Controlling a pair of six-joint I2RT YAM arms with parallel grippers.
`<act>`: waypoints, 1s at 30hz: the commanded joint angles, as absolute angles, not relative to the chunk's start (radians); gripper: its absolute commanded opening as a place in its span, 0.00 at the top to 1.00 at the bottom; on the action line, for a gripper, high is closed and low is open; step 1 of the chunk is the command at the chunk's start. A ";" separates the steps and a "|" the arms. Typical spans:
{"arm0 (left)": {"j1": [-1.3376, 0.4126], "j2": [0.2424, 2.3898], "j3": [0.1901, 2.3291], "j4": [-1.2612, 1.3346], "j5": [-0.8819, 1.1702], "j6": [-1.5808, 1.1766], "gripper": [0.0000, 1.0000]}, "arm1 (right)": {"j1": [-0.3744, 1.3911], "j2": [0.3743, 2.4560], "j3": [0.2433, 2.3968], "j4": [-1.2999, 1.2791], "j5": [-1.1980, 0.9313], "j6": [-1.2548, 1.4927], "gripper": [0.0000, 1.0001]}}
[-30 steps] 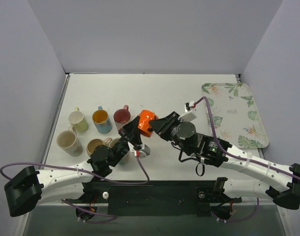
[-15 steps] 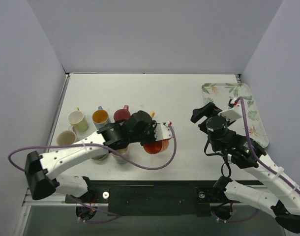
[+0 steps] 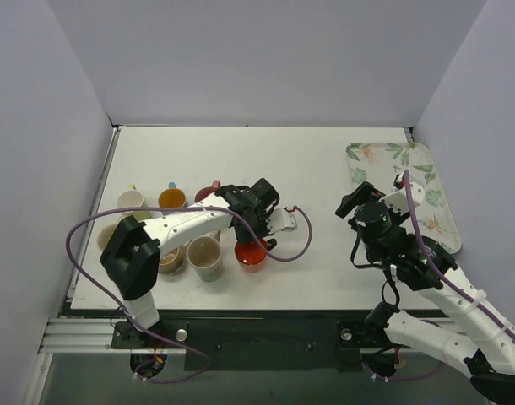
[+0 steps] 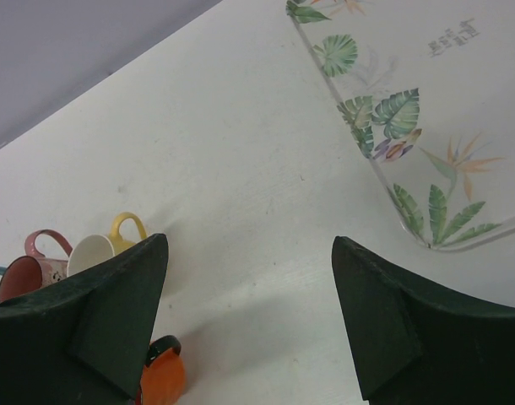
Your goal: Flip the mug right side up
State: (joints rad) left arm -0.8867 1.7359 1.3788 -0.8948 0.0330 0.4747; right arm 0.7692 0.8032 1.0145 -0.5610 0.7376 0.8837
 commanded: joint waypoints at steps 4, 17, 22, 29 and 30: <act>-0.833 1.810 1.454 -0.902 0.118 0.482 1.00 | 0.733 0.805 0.985 -0.583 0.765 0.851 0.27; -0.827 1.726 1.410 -0.859 0.167 0.526 0.40 | 0.675 0.802 0.966 -0.583 0.729 0.836 0.26; -0.778 1.556 1.410 -0.845 0.196 0.492 0.32 | 0.647 0.795 0.956 -0.580 0.739 0.804 0.26; -0.527 1.179 1.286 -0.597 0.192 0.295 0.17 | 0.612 0.749 0.891 -0.542 0.856 0.726 0.26; -0.512 1.149 1.252 -0.518 0.136 0.281 0.12 | 0.609 0.743 0.881 -0.519 0.864 0.697 0.26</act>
State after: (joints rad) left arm -0.6086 1.3327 1.3479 -0.7425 0.1867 0.4034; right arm 0.6247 0.7742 0.9165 -0.5610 0.7612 0.7826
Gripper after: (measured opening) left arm 0.805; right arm 0.739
